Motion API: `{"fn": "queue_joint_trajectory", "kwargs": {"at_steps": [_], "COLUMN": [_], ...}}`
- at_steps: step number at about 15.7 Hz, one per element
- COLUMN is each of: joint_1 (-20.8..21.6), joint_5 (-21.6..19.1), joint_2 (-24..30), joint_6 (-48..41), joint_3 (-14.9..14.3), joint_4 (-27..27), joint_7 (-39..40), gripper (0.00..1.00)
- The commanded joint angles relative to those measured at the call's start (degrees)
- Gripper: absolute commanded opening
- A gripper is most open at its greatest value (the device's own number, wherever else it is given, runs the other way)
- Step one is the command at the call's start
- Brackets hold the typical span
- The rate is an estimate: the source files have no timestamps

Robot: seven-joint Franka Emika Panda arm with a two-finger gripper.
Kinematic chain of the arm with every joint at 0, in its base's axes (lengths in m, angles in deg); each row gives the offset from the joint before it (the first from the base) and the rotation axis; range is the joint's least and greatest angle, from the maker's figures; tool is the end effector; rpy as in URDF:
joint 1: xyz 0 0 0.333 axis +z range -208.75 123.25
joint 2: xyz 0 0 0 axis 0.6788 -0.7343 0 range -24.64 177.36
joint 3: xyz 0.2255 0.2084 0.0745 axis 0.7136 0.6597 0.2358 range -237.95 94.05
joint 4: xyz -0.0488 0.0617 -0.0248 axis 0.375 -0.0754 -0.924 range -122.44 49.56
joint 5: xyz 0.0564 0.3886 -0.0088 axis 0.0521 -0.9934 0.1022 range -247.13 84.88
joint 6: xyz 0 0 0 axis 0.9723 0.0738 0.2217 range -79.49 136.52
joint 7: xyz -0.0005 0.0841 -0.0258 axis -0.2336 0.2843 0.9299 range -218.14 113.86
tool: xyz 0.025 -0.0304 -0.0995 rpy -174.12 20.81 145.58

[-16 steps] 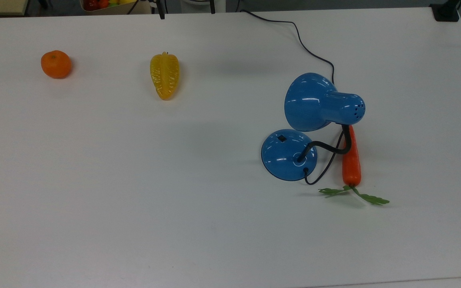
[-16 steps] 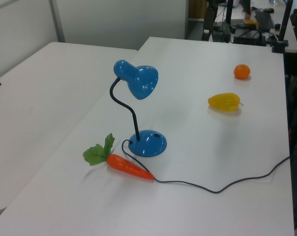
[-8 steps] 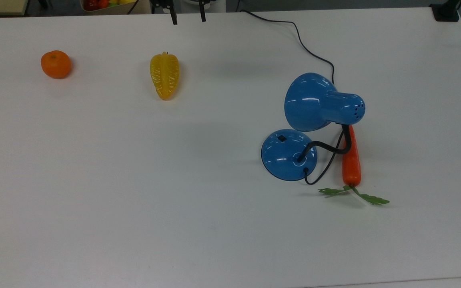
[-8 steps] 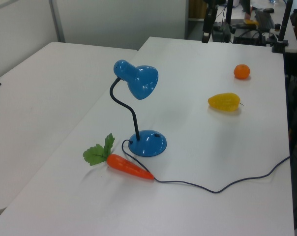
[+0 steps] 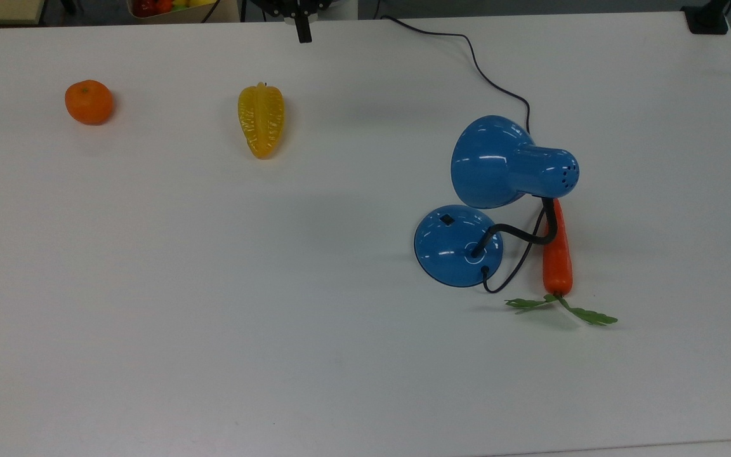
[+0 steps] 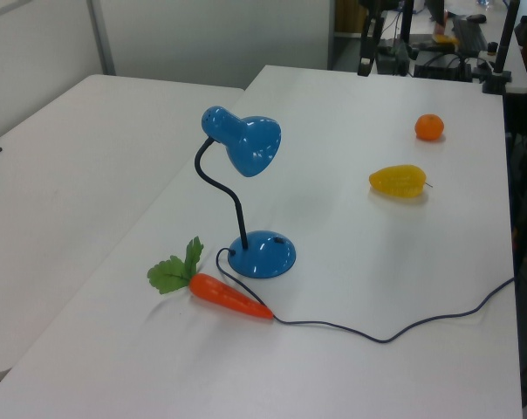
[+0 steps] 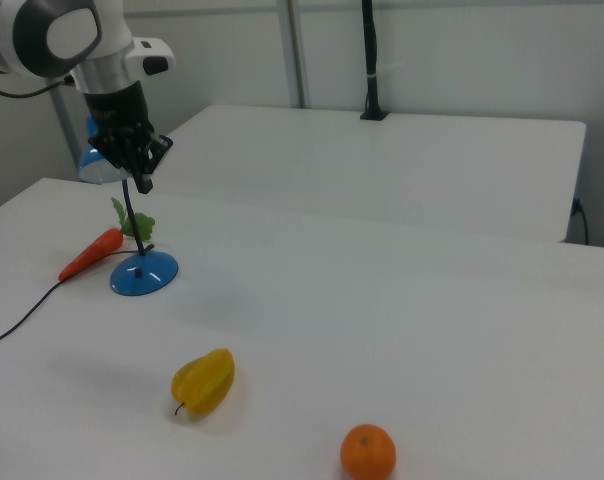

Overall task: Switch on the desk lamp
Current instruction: 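Move the gripper toward the blue lamp base, above its switch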

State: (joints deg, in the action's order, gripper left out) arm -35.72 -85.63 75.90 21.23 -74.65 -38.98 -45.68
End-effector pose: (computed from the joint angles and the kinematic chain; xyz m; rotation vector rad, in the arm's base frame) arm 0.5705 0.0504 0.6150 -3.0484 -0.2745 -0.1820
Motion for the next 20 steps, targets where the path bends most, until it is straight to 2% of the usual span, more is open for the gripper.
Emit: {"fn": "queue_joint_trajectory", "kwargs": {"at_steps": [1,6,11,14,16,20], "joint_1": [0.7,1.49,1.93,2.72,3.07,5.27], "joint_5": [-1.56,-2.79,-2.79,-2.7,-2.26,-2.09], "joint_2": [0.2,-0.15,-1.47,-2.17,-2.79,-3.67], "joint_6": [2.23,2.32,2.23,2.32,2.58,11.08], "joint_3": [-0.2,-0.02,0.76,1.21,1.21,1.29], "joint_4": [-1.51,-2.73,-2.82,-3.79,-3.88,-7.38], "joint_7": [0.57,2.41,7.86,14.44,15.42,15.43], "gripper": [0.0,0.0,0.0,0.0,0.0,0.0]}}
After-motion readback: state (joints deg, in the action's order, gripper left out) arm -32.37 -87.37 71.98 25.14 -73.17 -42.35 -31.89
